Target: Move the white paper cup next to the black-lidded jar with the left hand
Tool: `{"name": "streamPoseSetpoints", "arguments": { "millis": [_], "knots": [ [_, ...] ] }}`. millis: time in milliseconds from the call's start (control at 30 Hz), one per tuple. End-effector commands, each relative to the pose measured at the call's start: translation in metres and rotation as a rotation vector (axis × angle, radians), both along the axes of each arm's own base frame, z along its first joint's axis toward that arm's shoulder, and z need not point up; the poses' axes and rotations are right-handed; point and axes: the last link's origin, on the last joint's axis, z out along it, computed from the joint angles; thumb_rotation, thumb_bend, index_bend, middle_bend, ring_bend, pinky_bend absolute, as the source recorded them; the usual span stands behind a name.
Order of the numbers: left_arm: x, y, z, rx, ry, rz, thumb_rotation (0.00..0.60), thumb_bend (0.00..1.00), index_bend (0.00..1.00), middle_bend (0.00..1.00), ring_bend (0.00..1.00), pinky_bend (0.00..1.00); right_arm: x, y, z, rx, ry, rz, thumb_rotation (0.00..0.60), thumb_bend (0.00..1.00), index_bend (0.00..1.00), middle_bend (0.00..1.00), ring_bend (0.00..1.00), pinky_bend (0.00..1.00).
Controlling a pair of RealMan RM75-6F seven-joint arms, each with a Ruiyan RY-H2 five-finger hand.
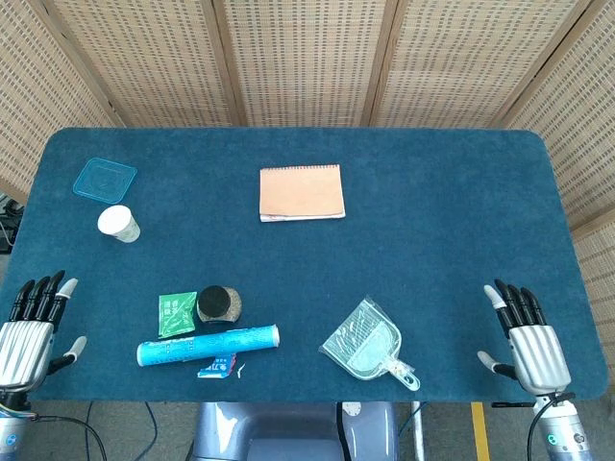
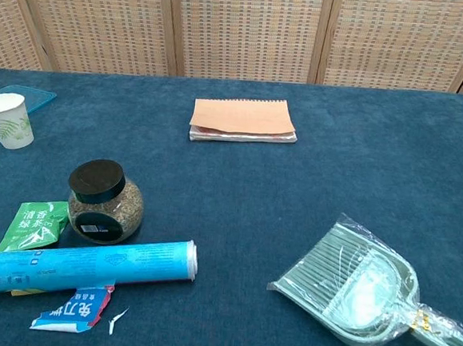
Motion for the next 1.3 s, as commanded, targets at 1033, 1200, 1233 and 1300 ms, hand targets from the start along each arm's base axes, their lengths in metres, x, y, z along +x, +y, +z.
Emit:
{"name": "streamPoseSetpoints", "arguments": {
  "millis": [1033,1200,1233,1300],
  "knots": [
    [-0.001,0.001,0.0,0.002,-0.007,0.007,0.6,0.27,0.0,0.0,0.0,0.0,0.001,0.002,-0.003,0.01,0.004,0.011,0.6,0.0,0.0,0.0,0.0,0.0],
    [0.0,0.004,0.009,0.027,-0.034,0.008,0.6,0.27,0.0,0.0,0.0,0.0,0.0,0.001,-0.002,0.009,0.002,0.008,0.6,0.0,0.0,0.0,0.0,0.0],
    [0.0,0.007,0.012,0.033,-0.044,0.008,0.6,0.27,0.0,0.0,0.0,0.0,0.0,0.001,-0.002,0.008,0.001,0.006,0.6,0.0,0.0,0.0,0.0,0.0],
    [-0.001,0.015,0.018,0.039,-0.06,0.011,0.6,0.27,0.0,0.0,0.0,0.0,-0.001,0.0,-0.002,0.008,0.001,0.0,0.6,0.0,0.0,0.0,0.0,0.0]
  ]
}}
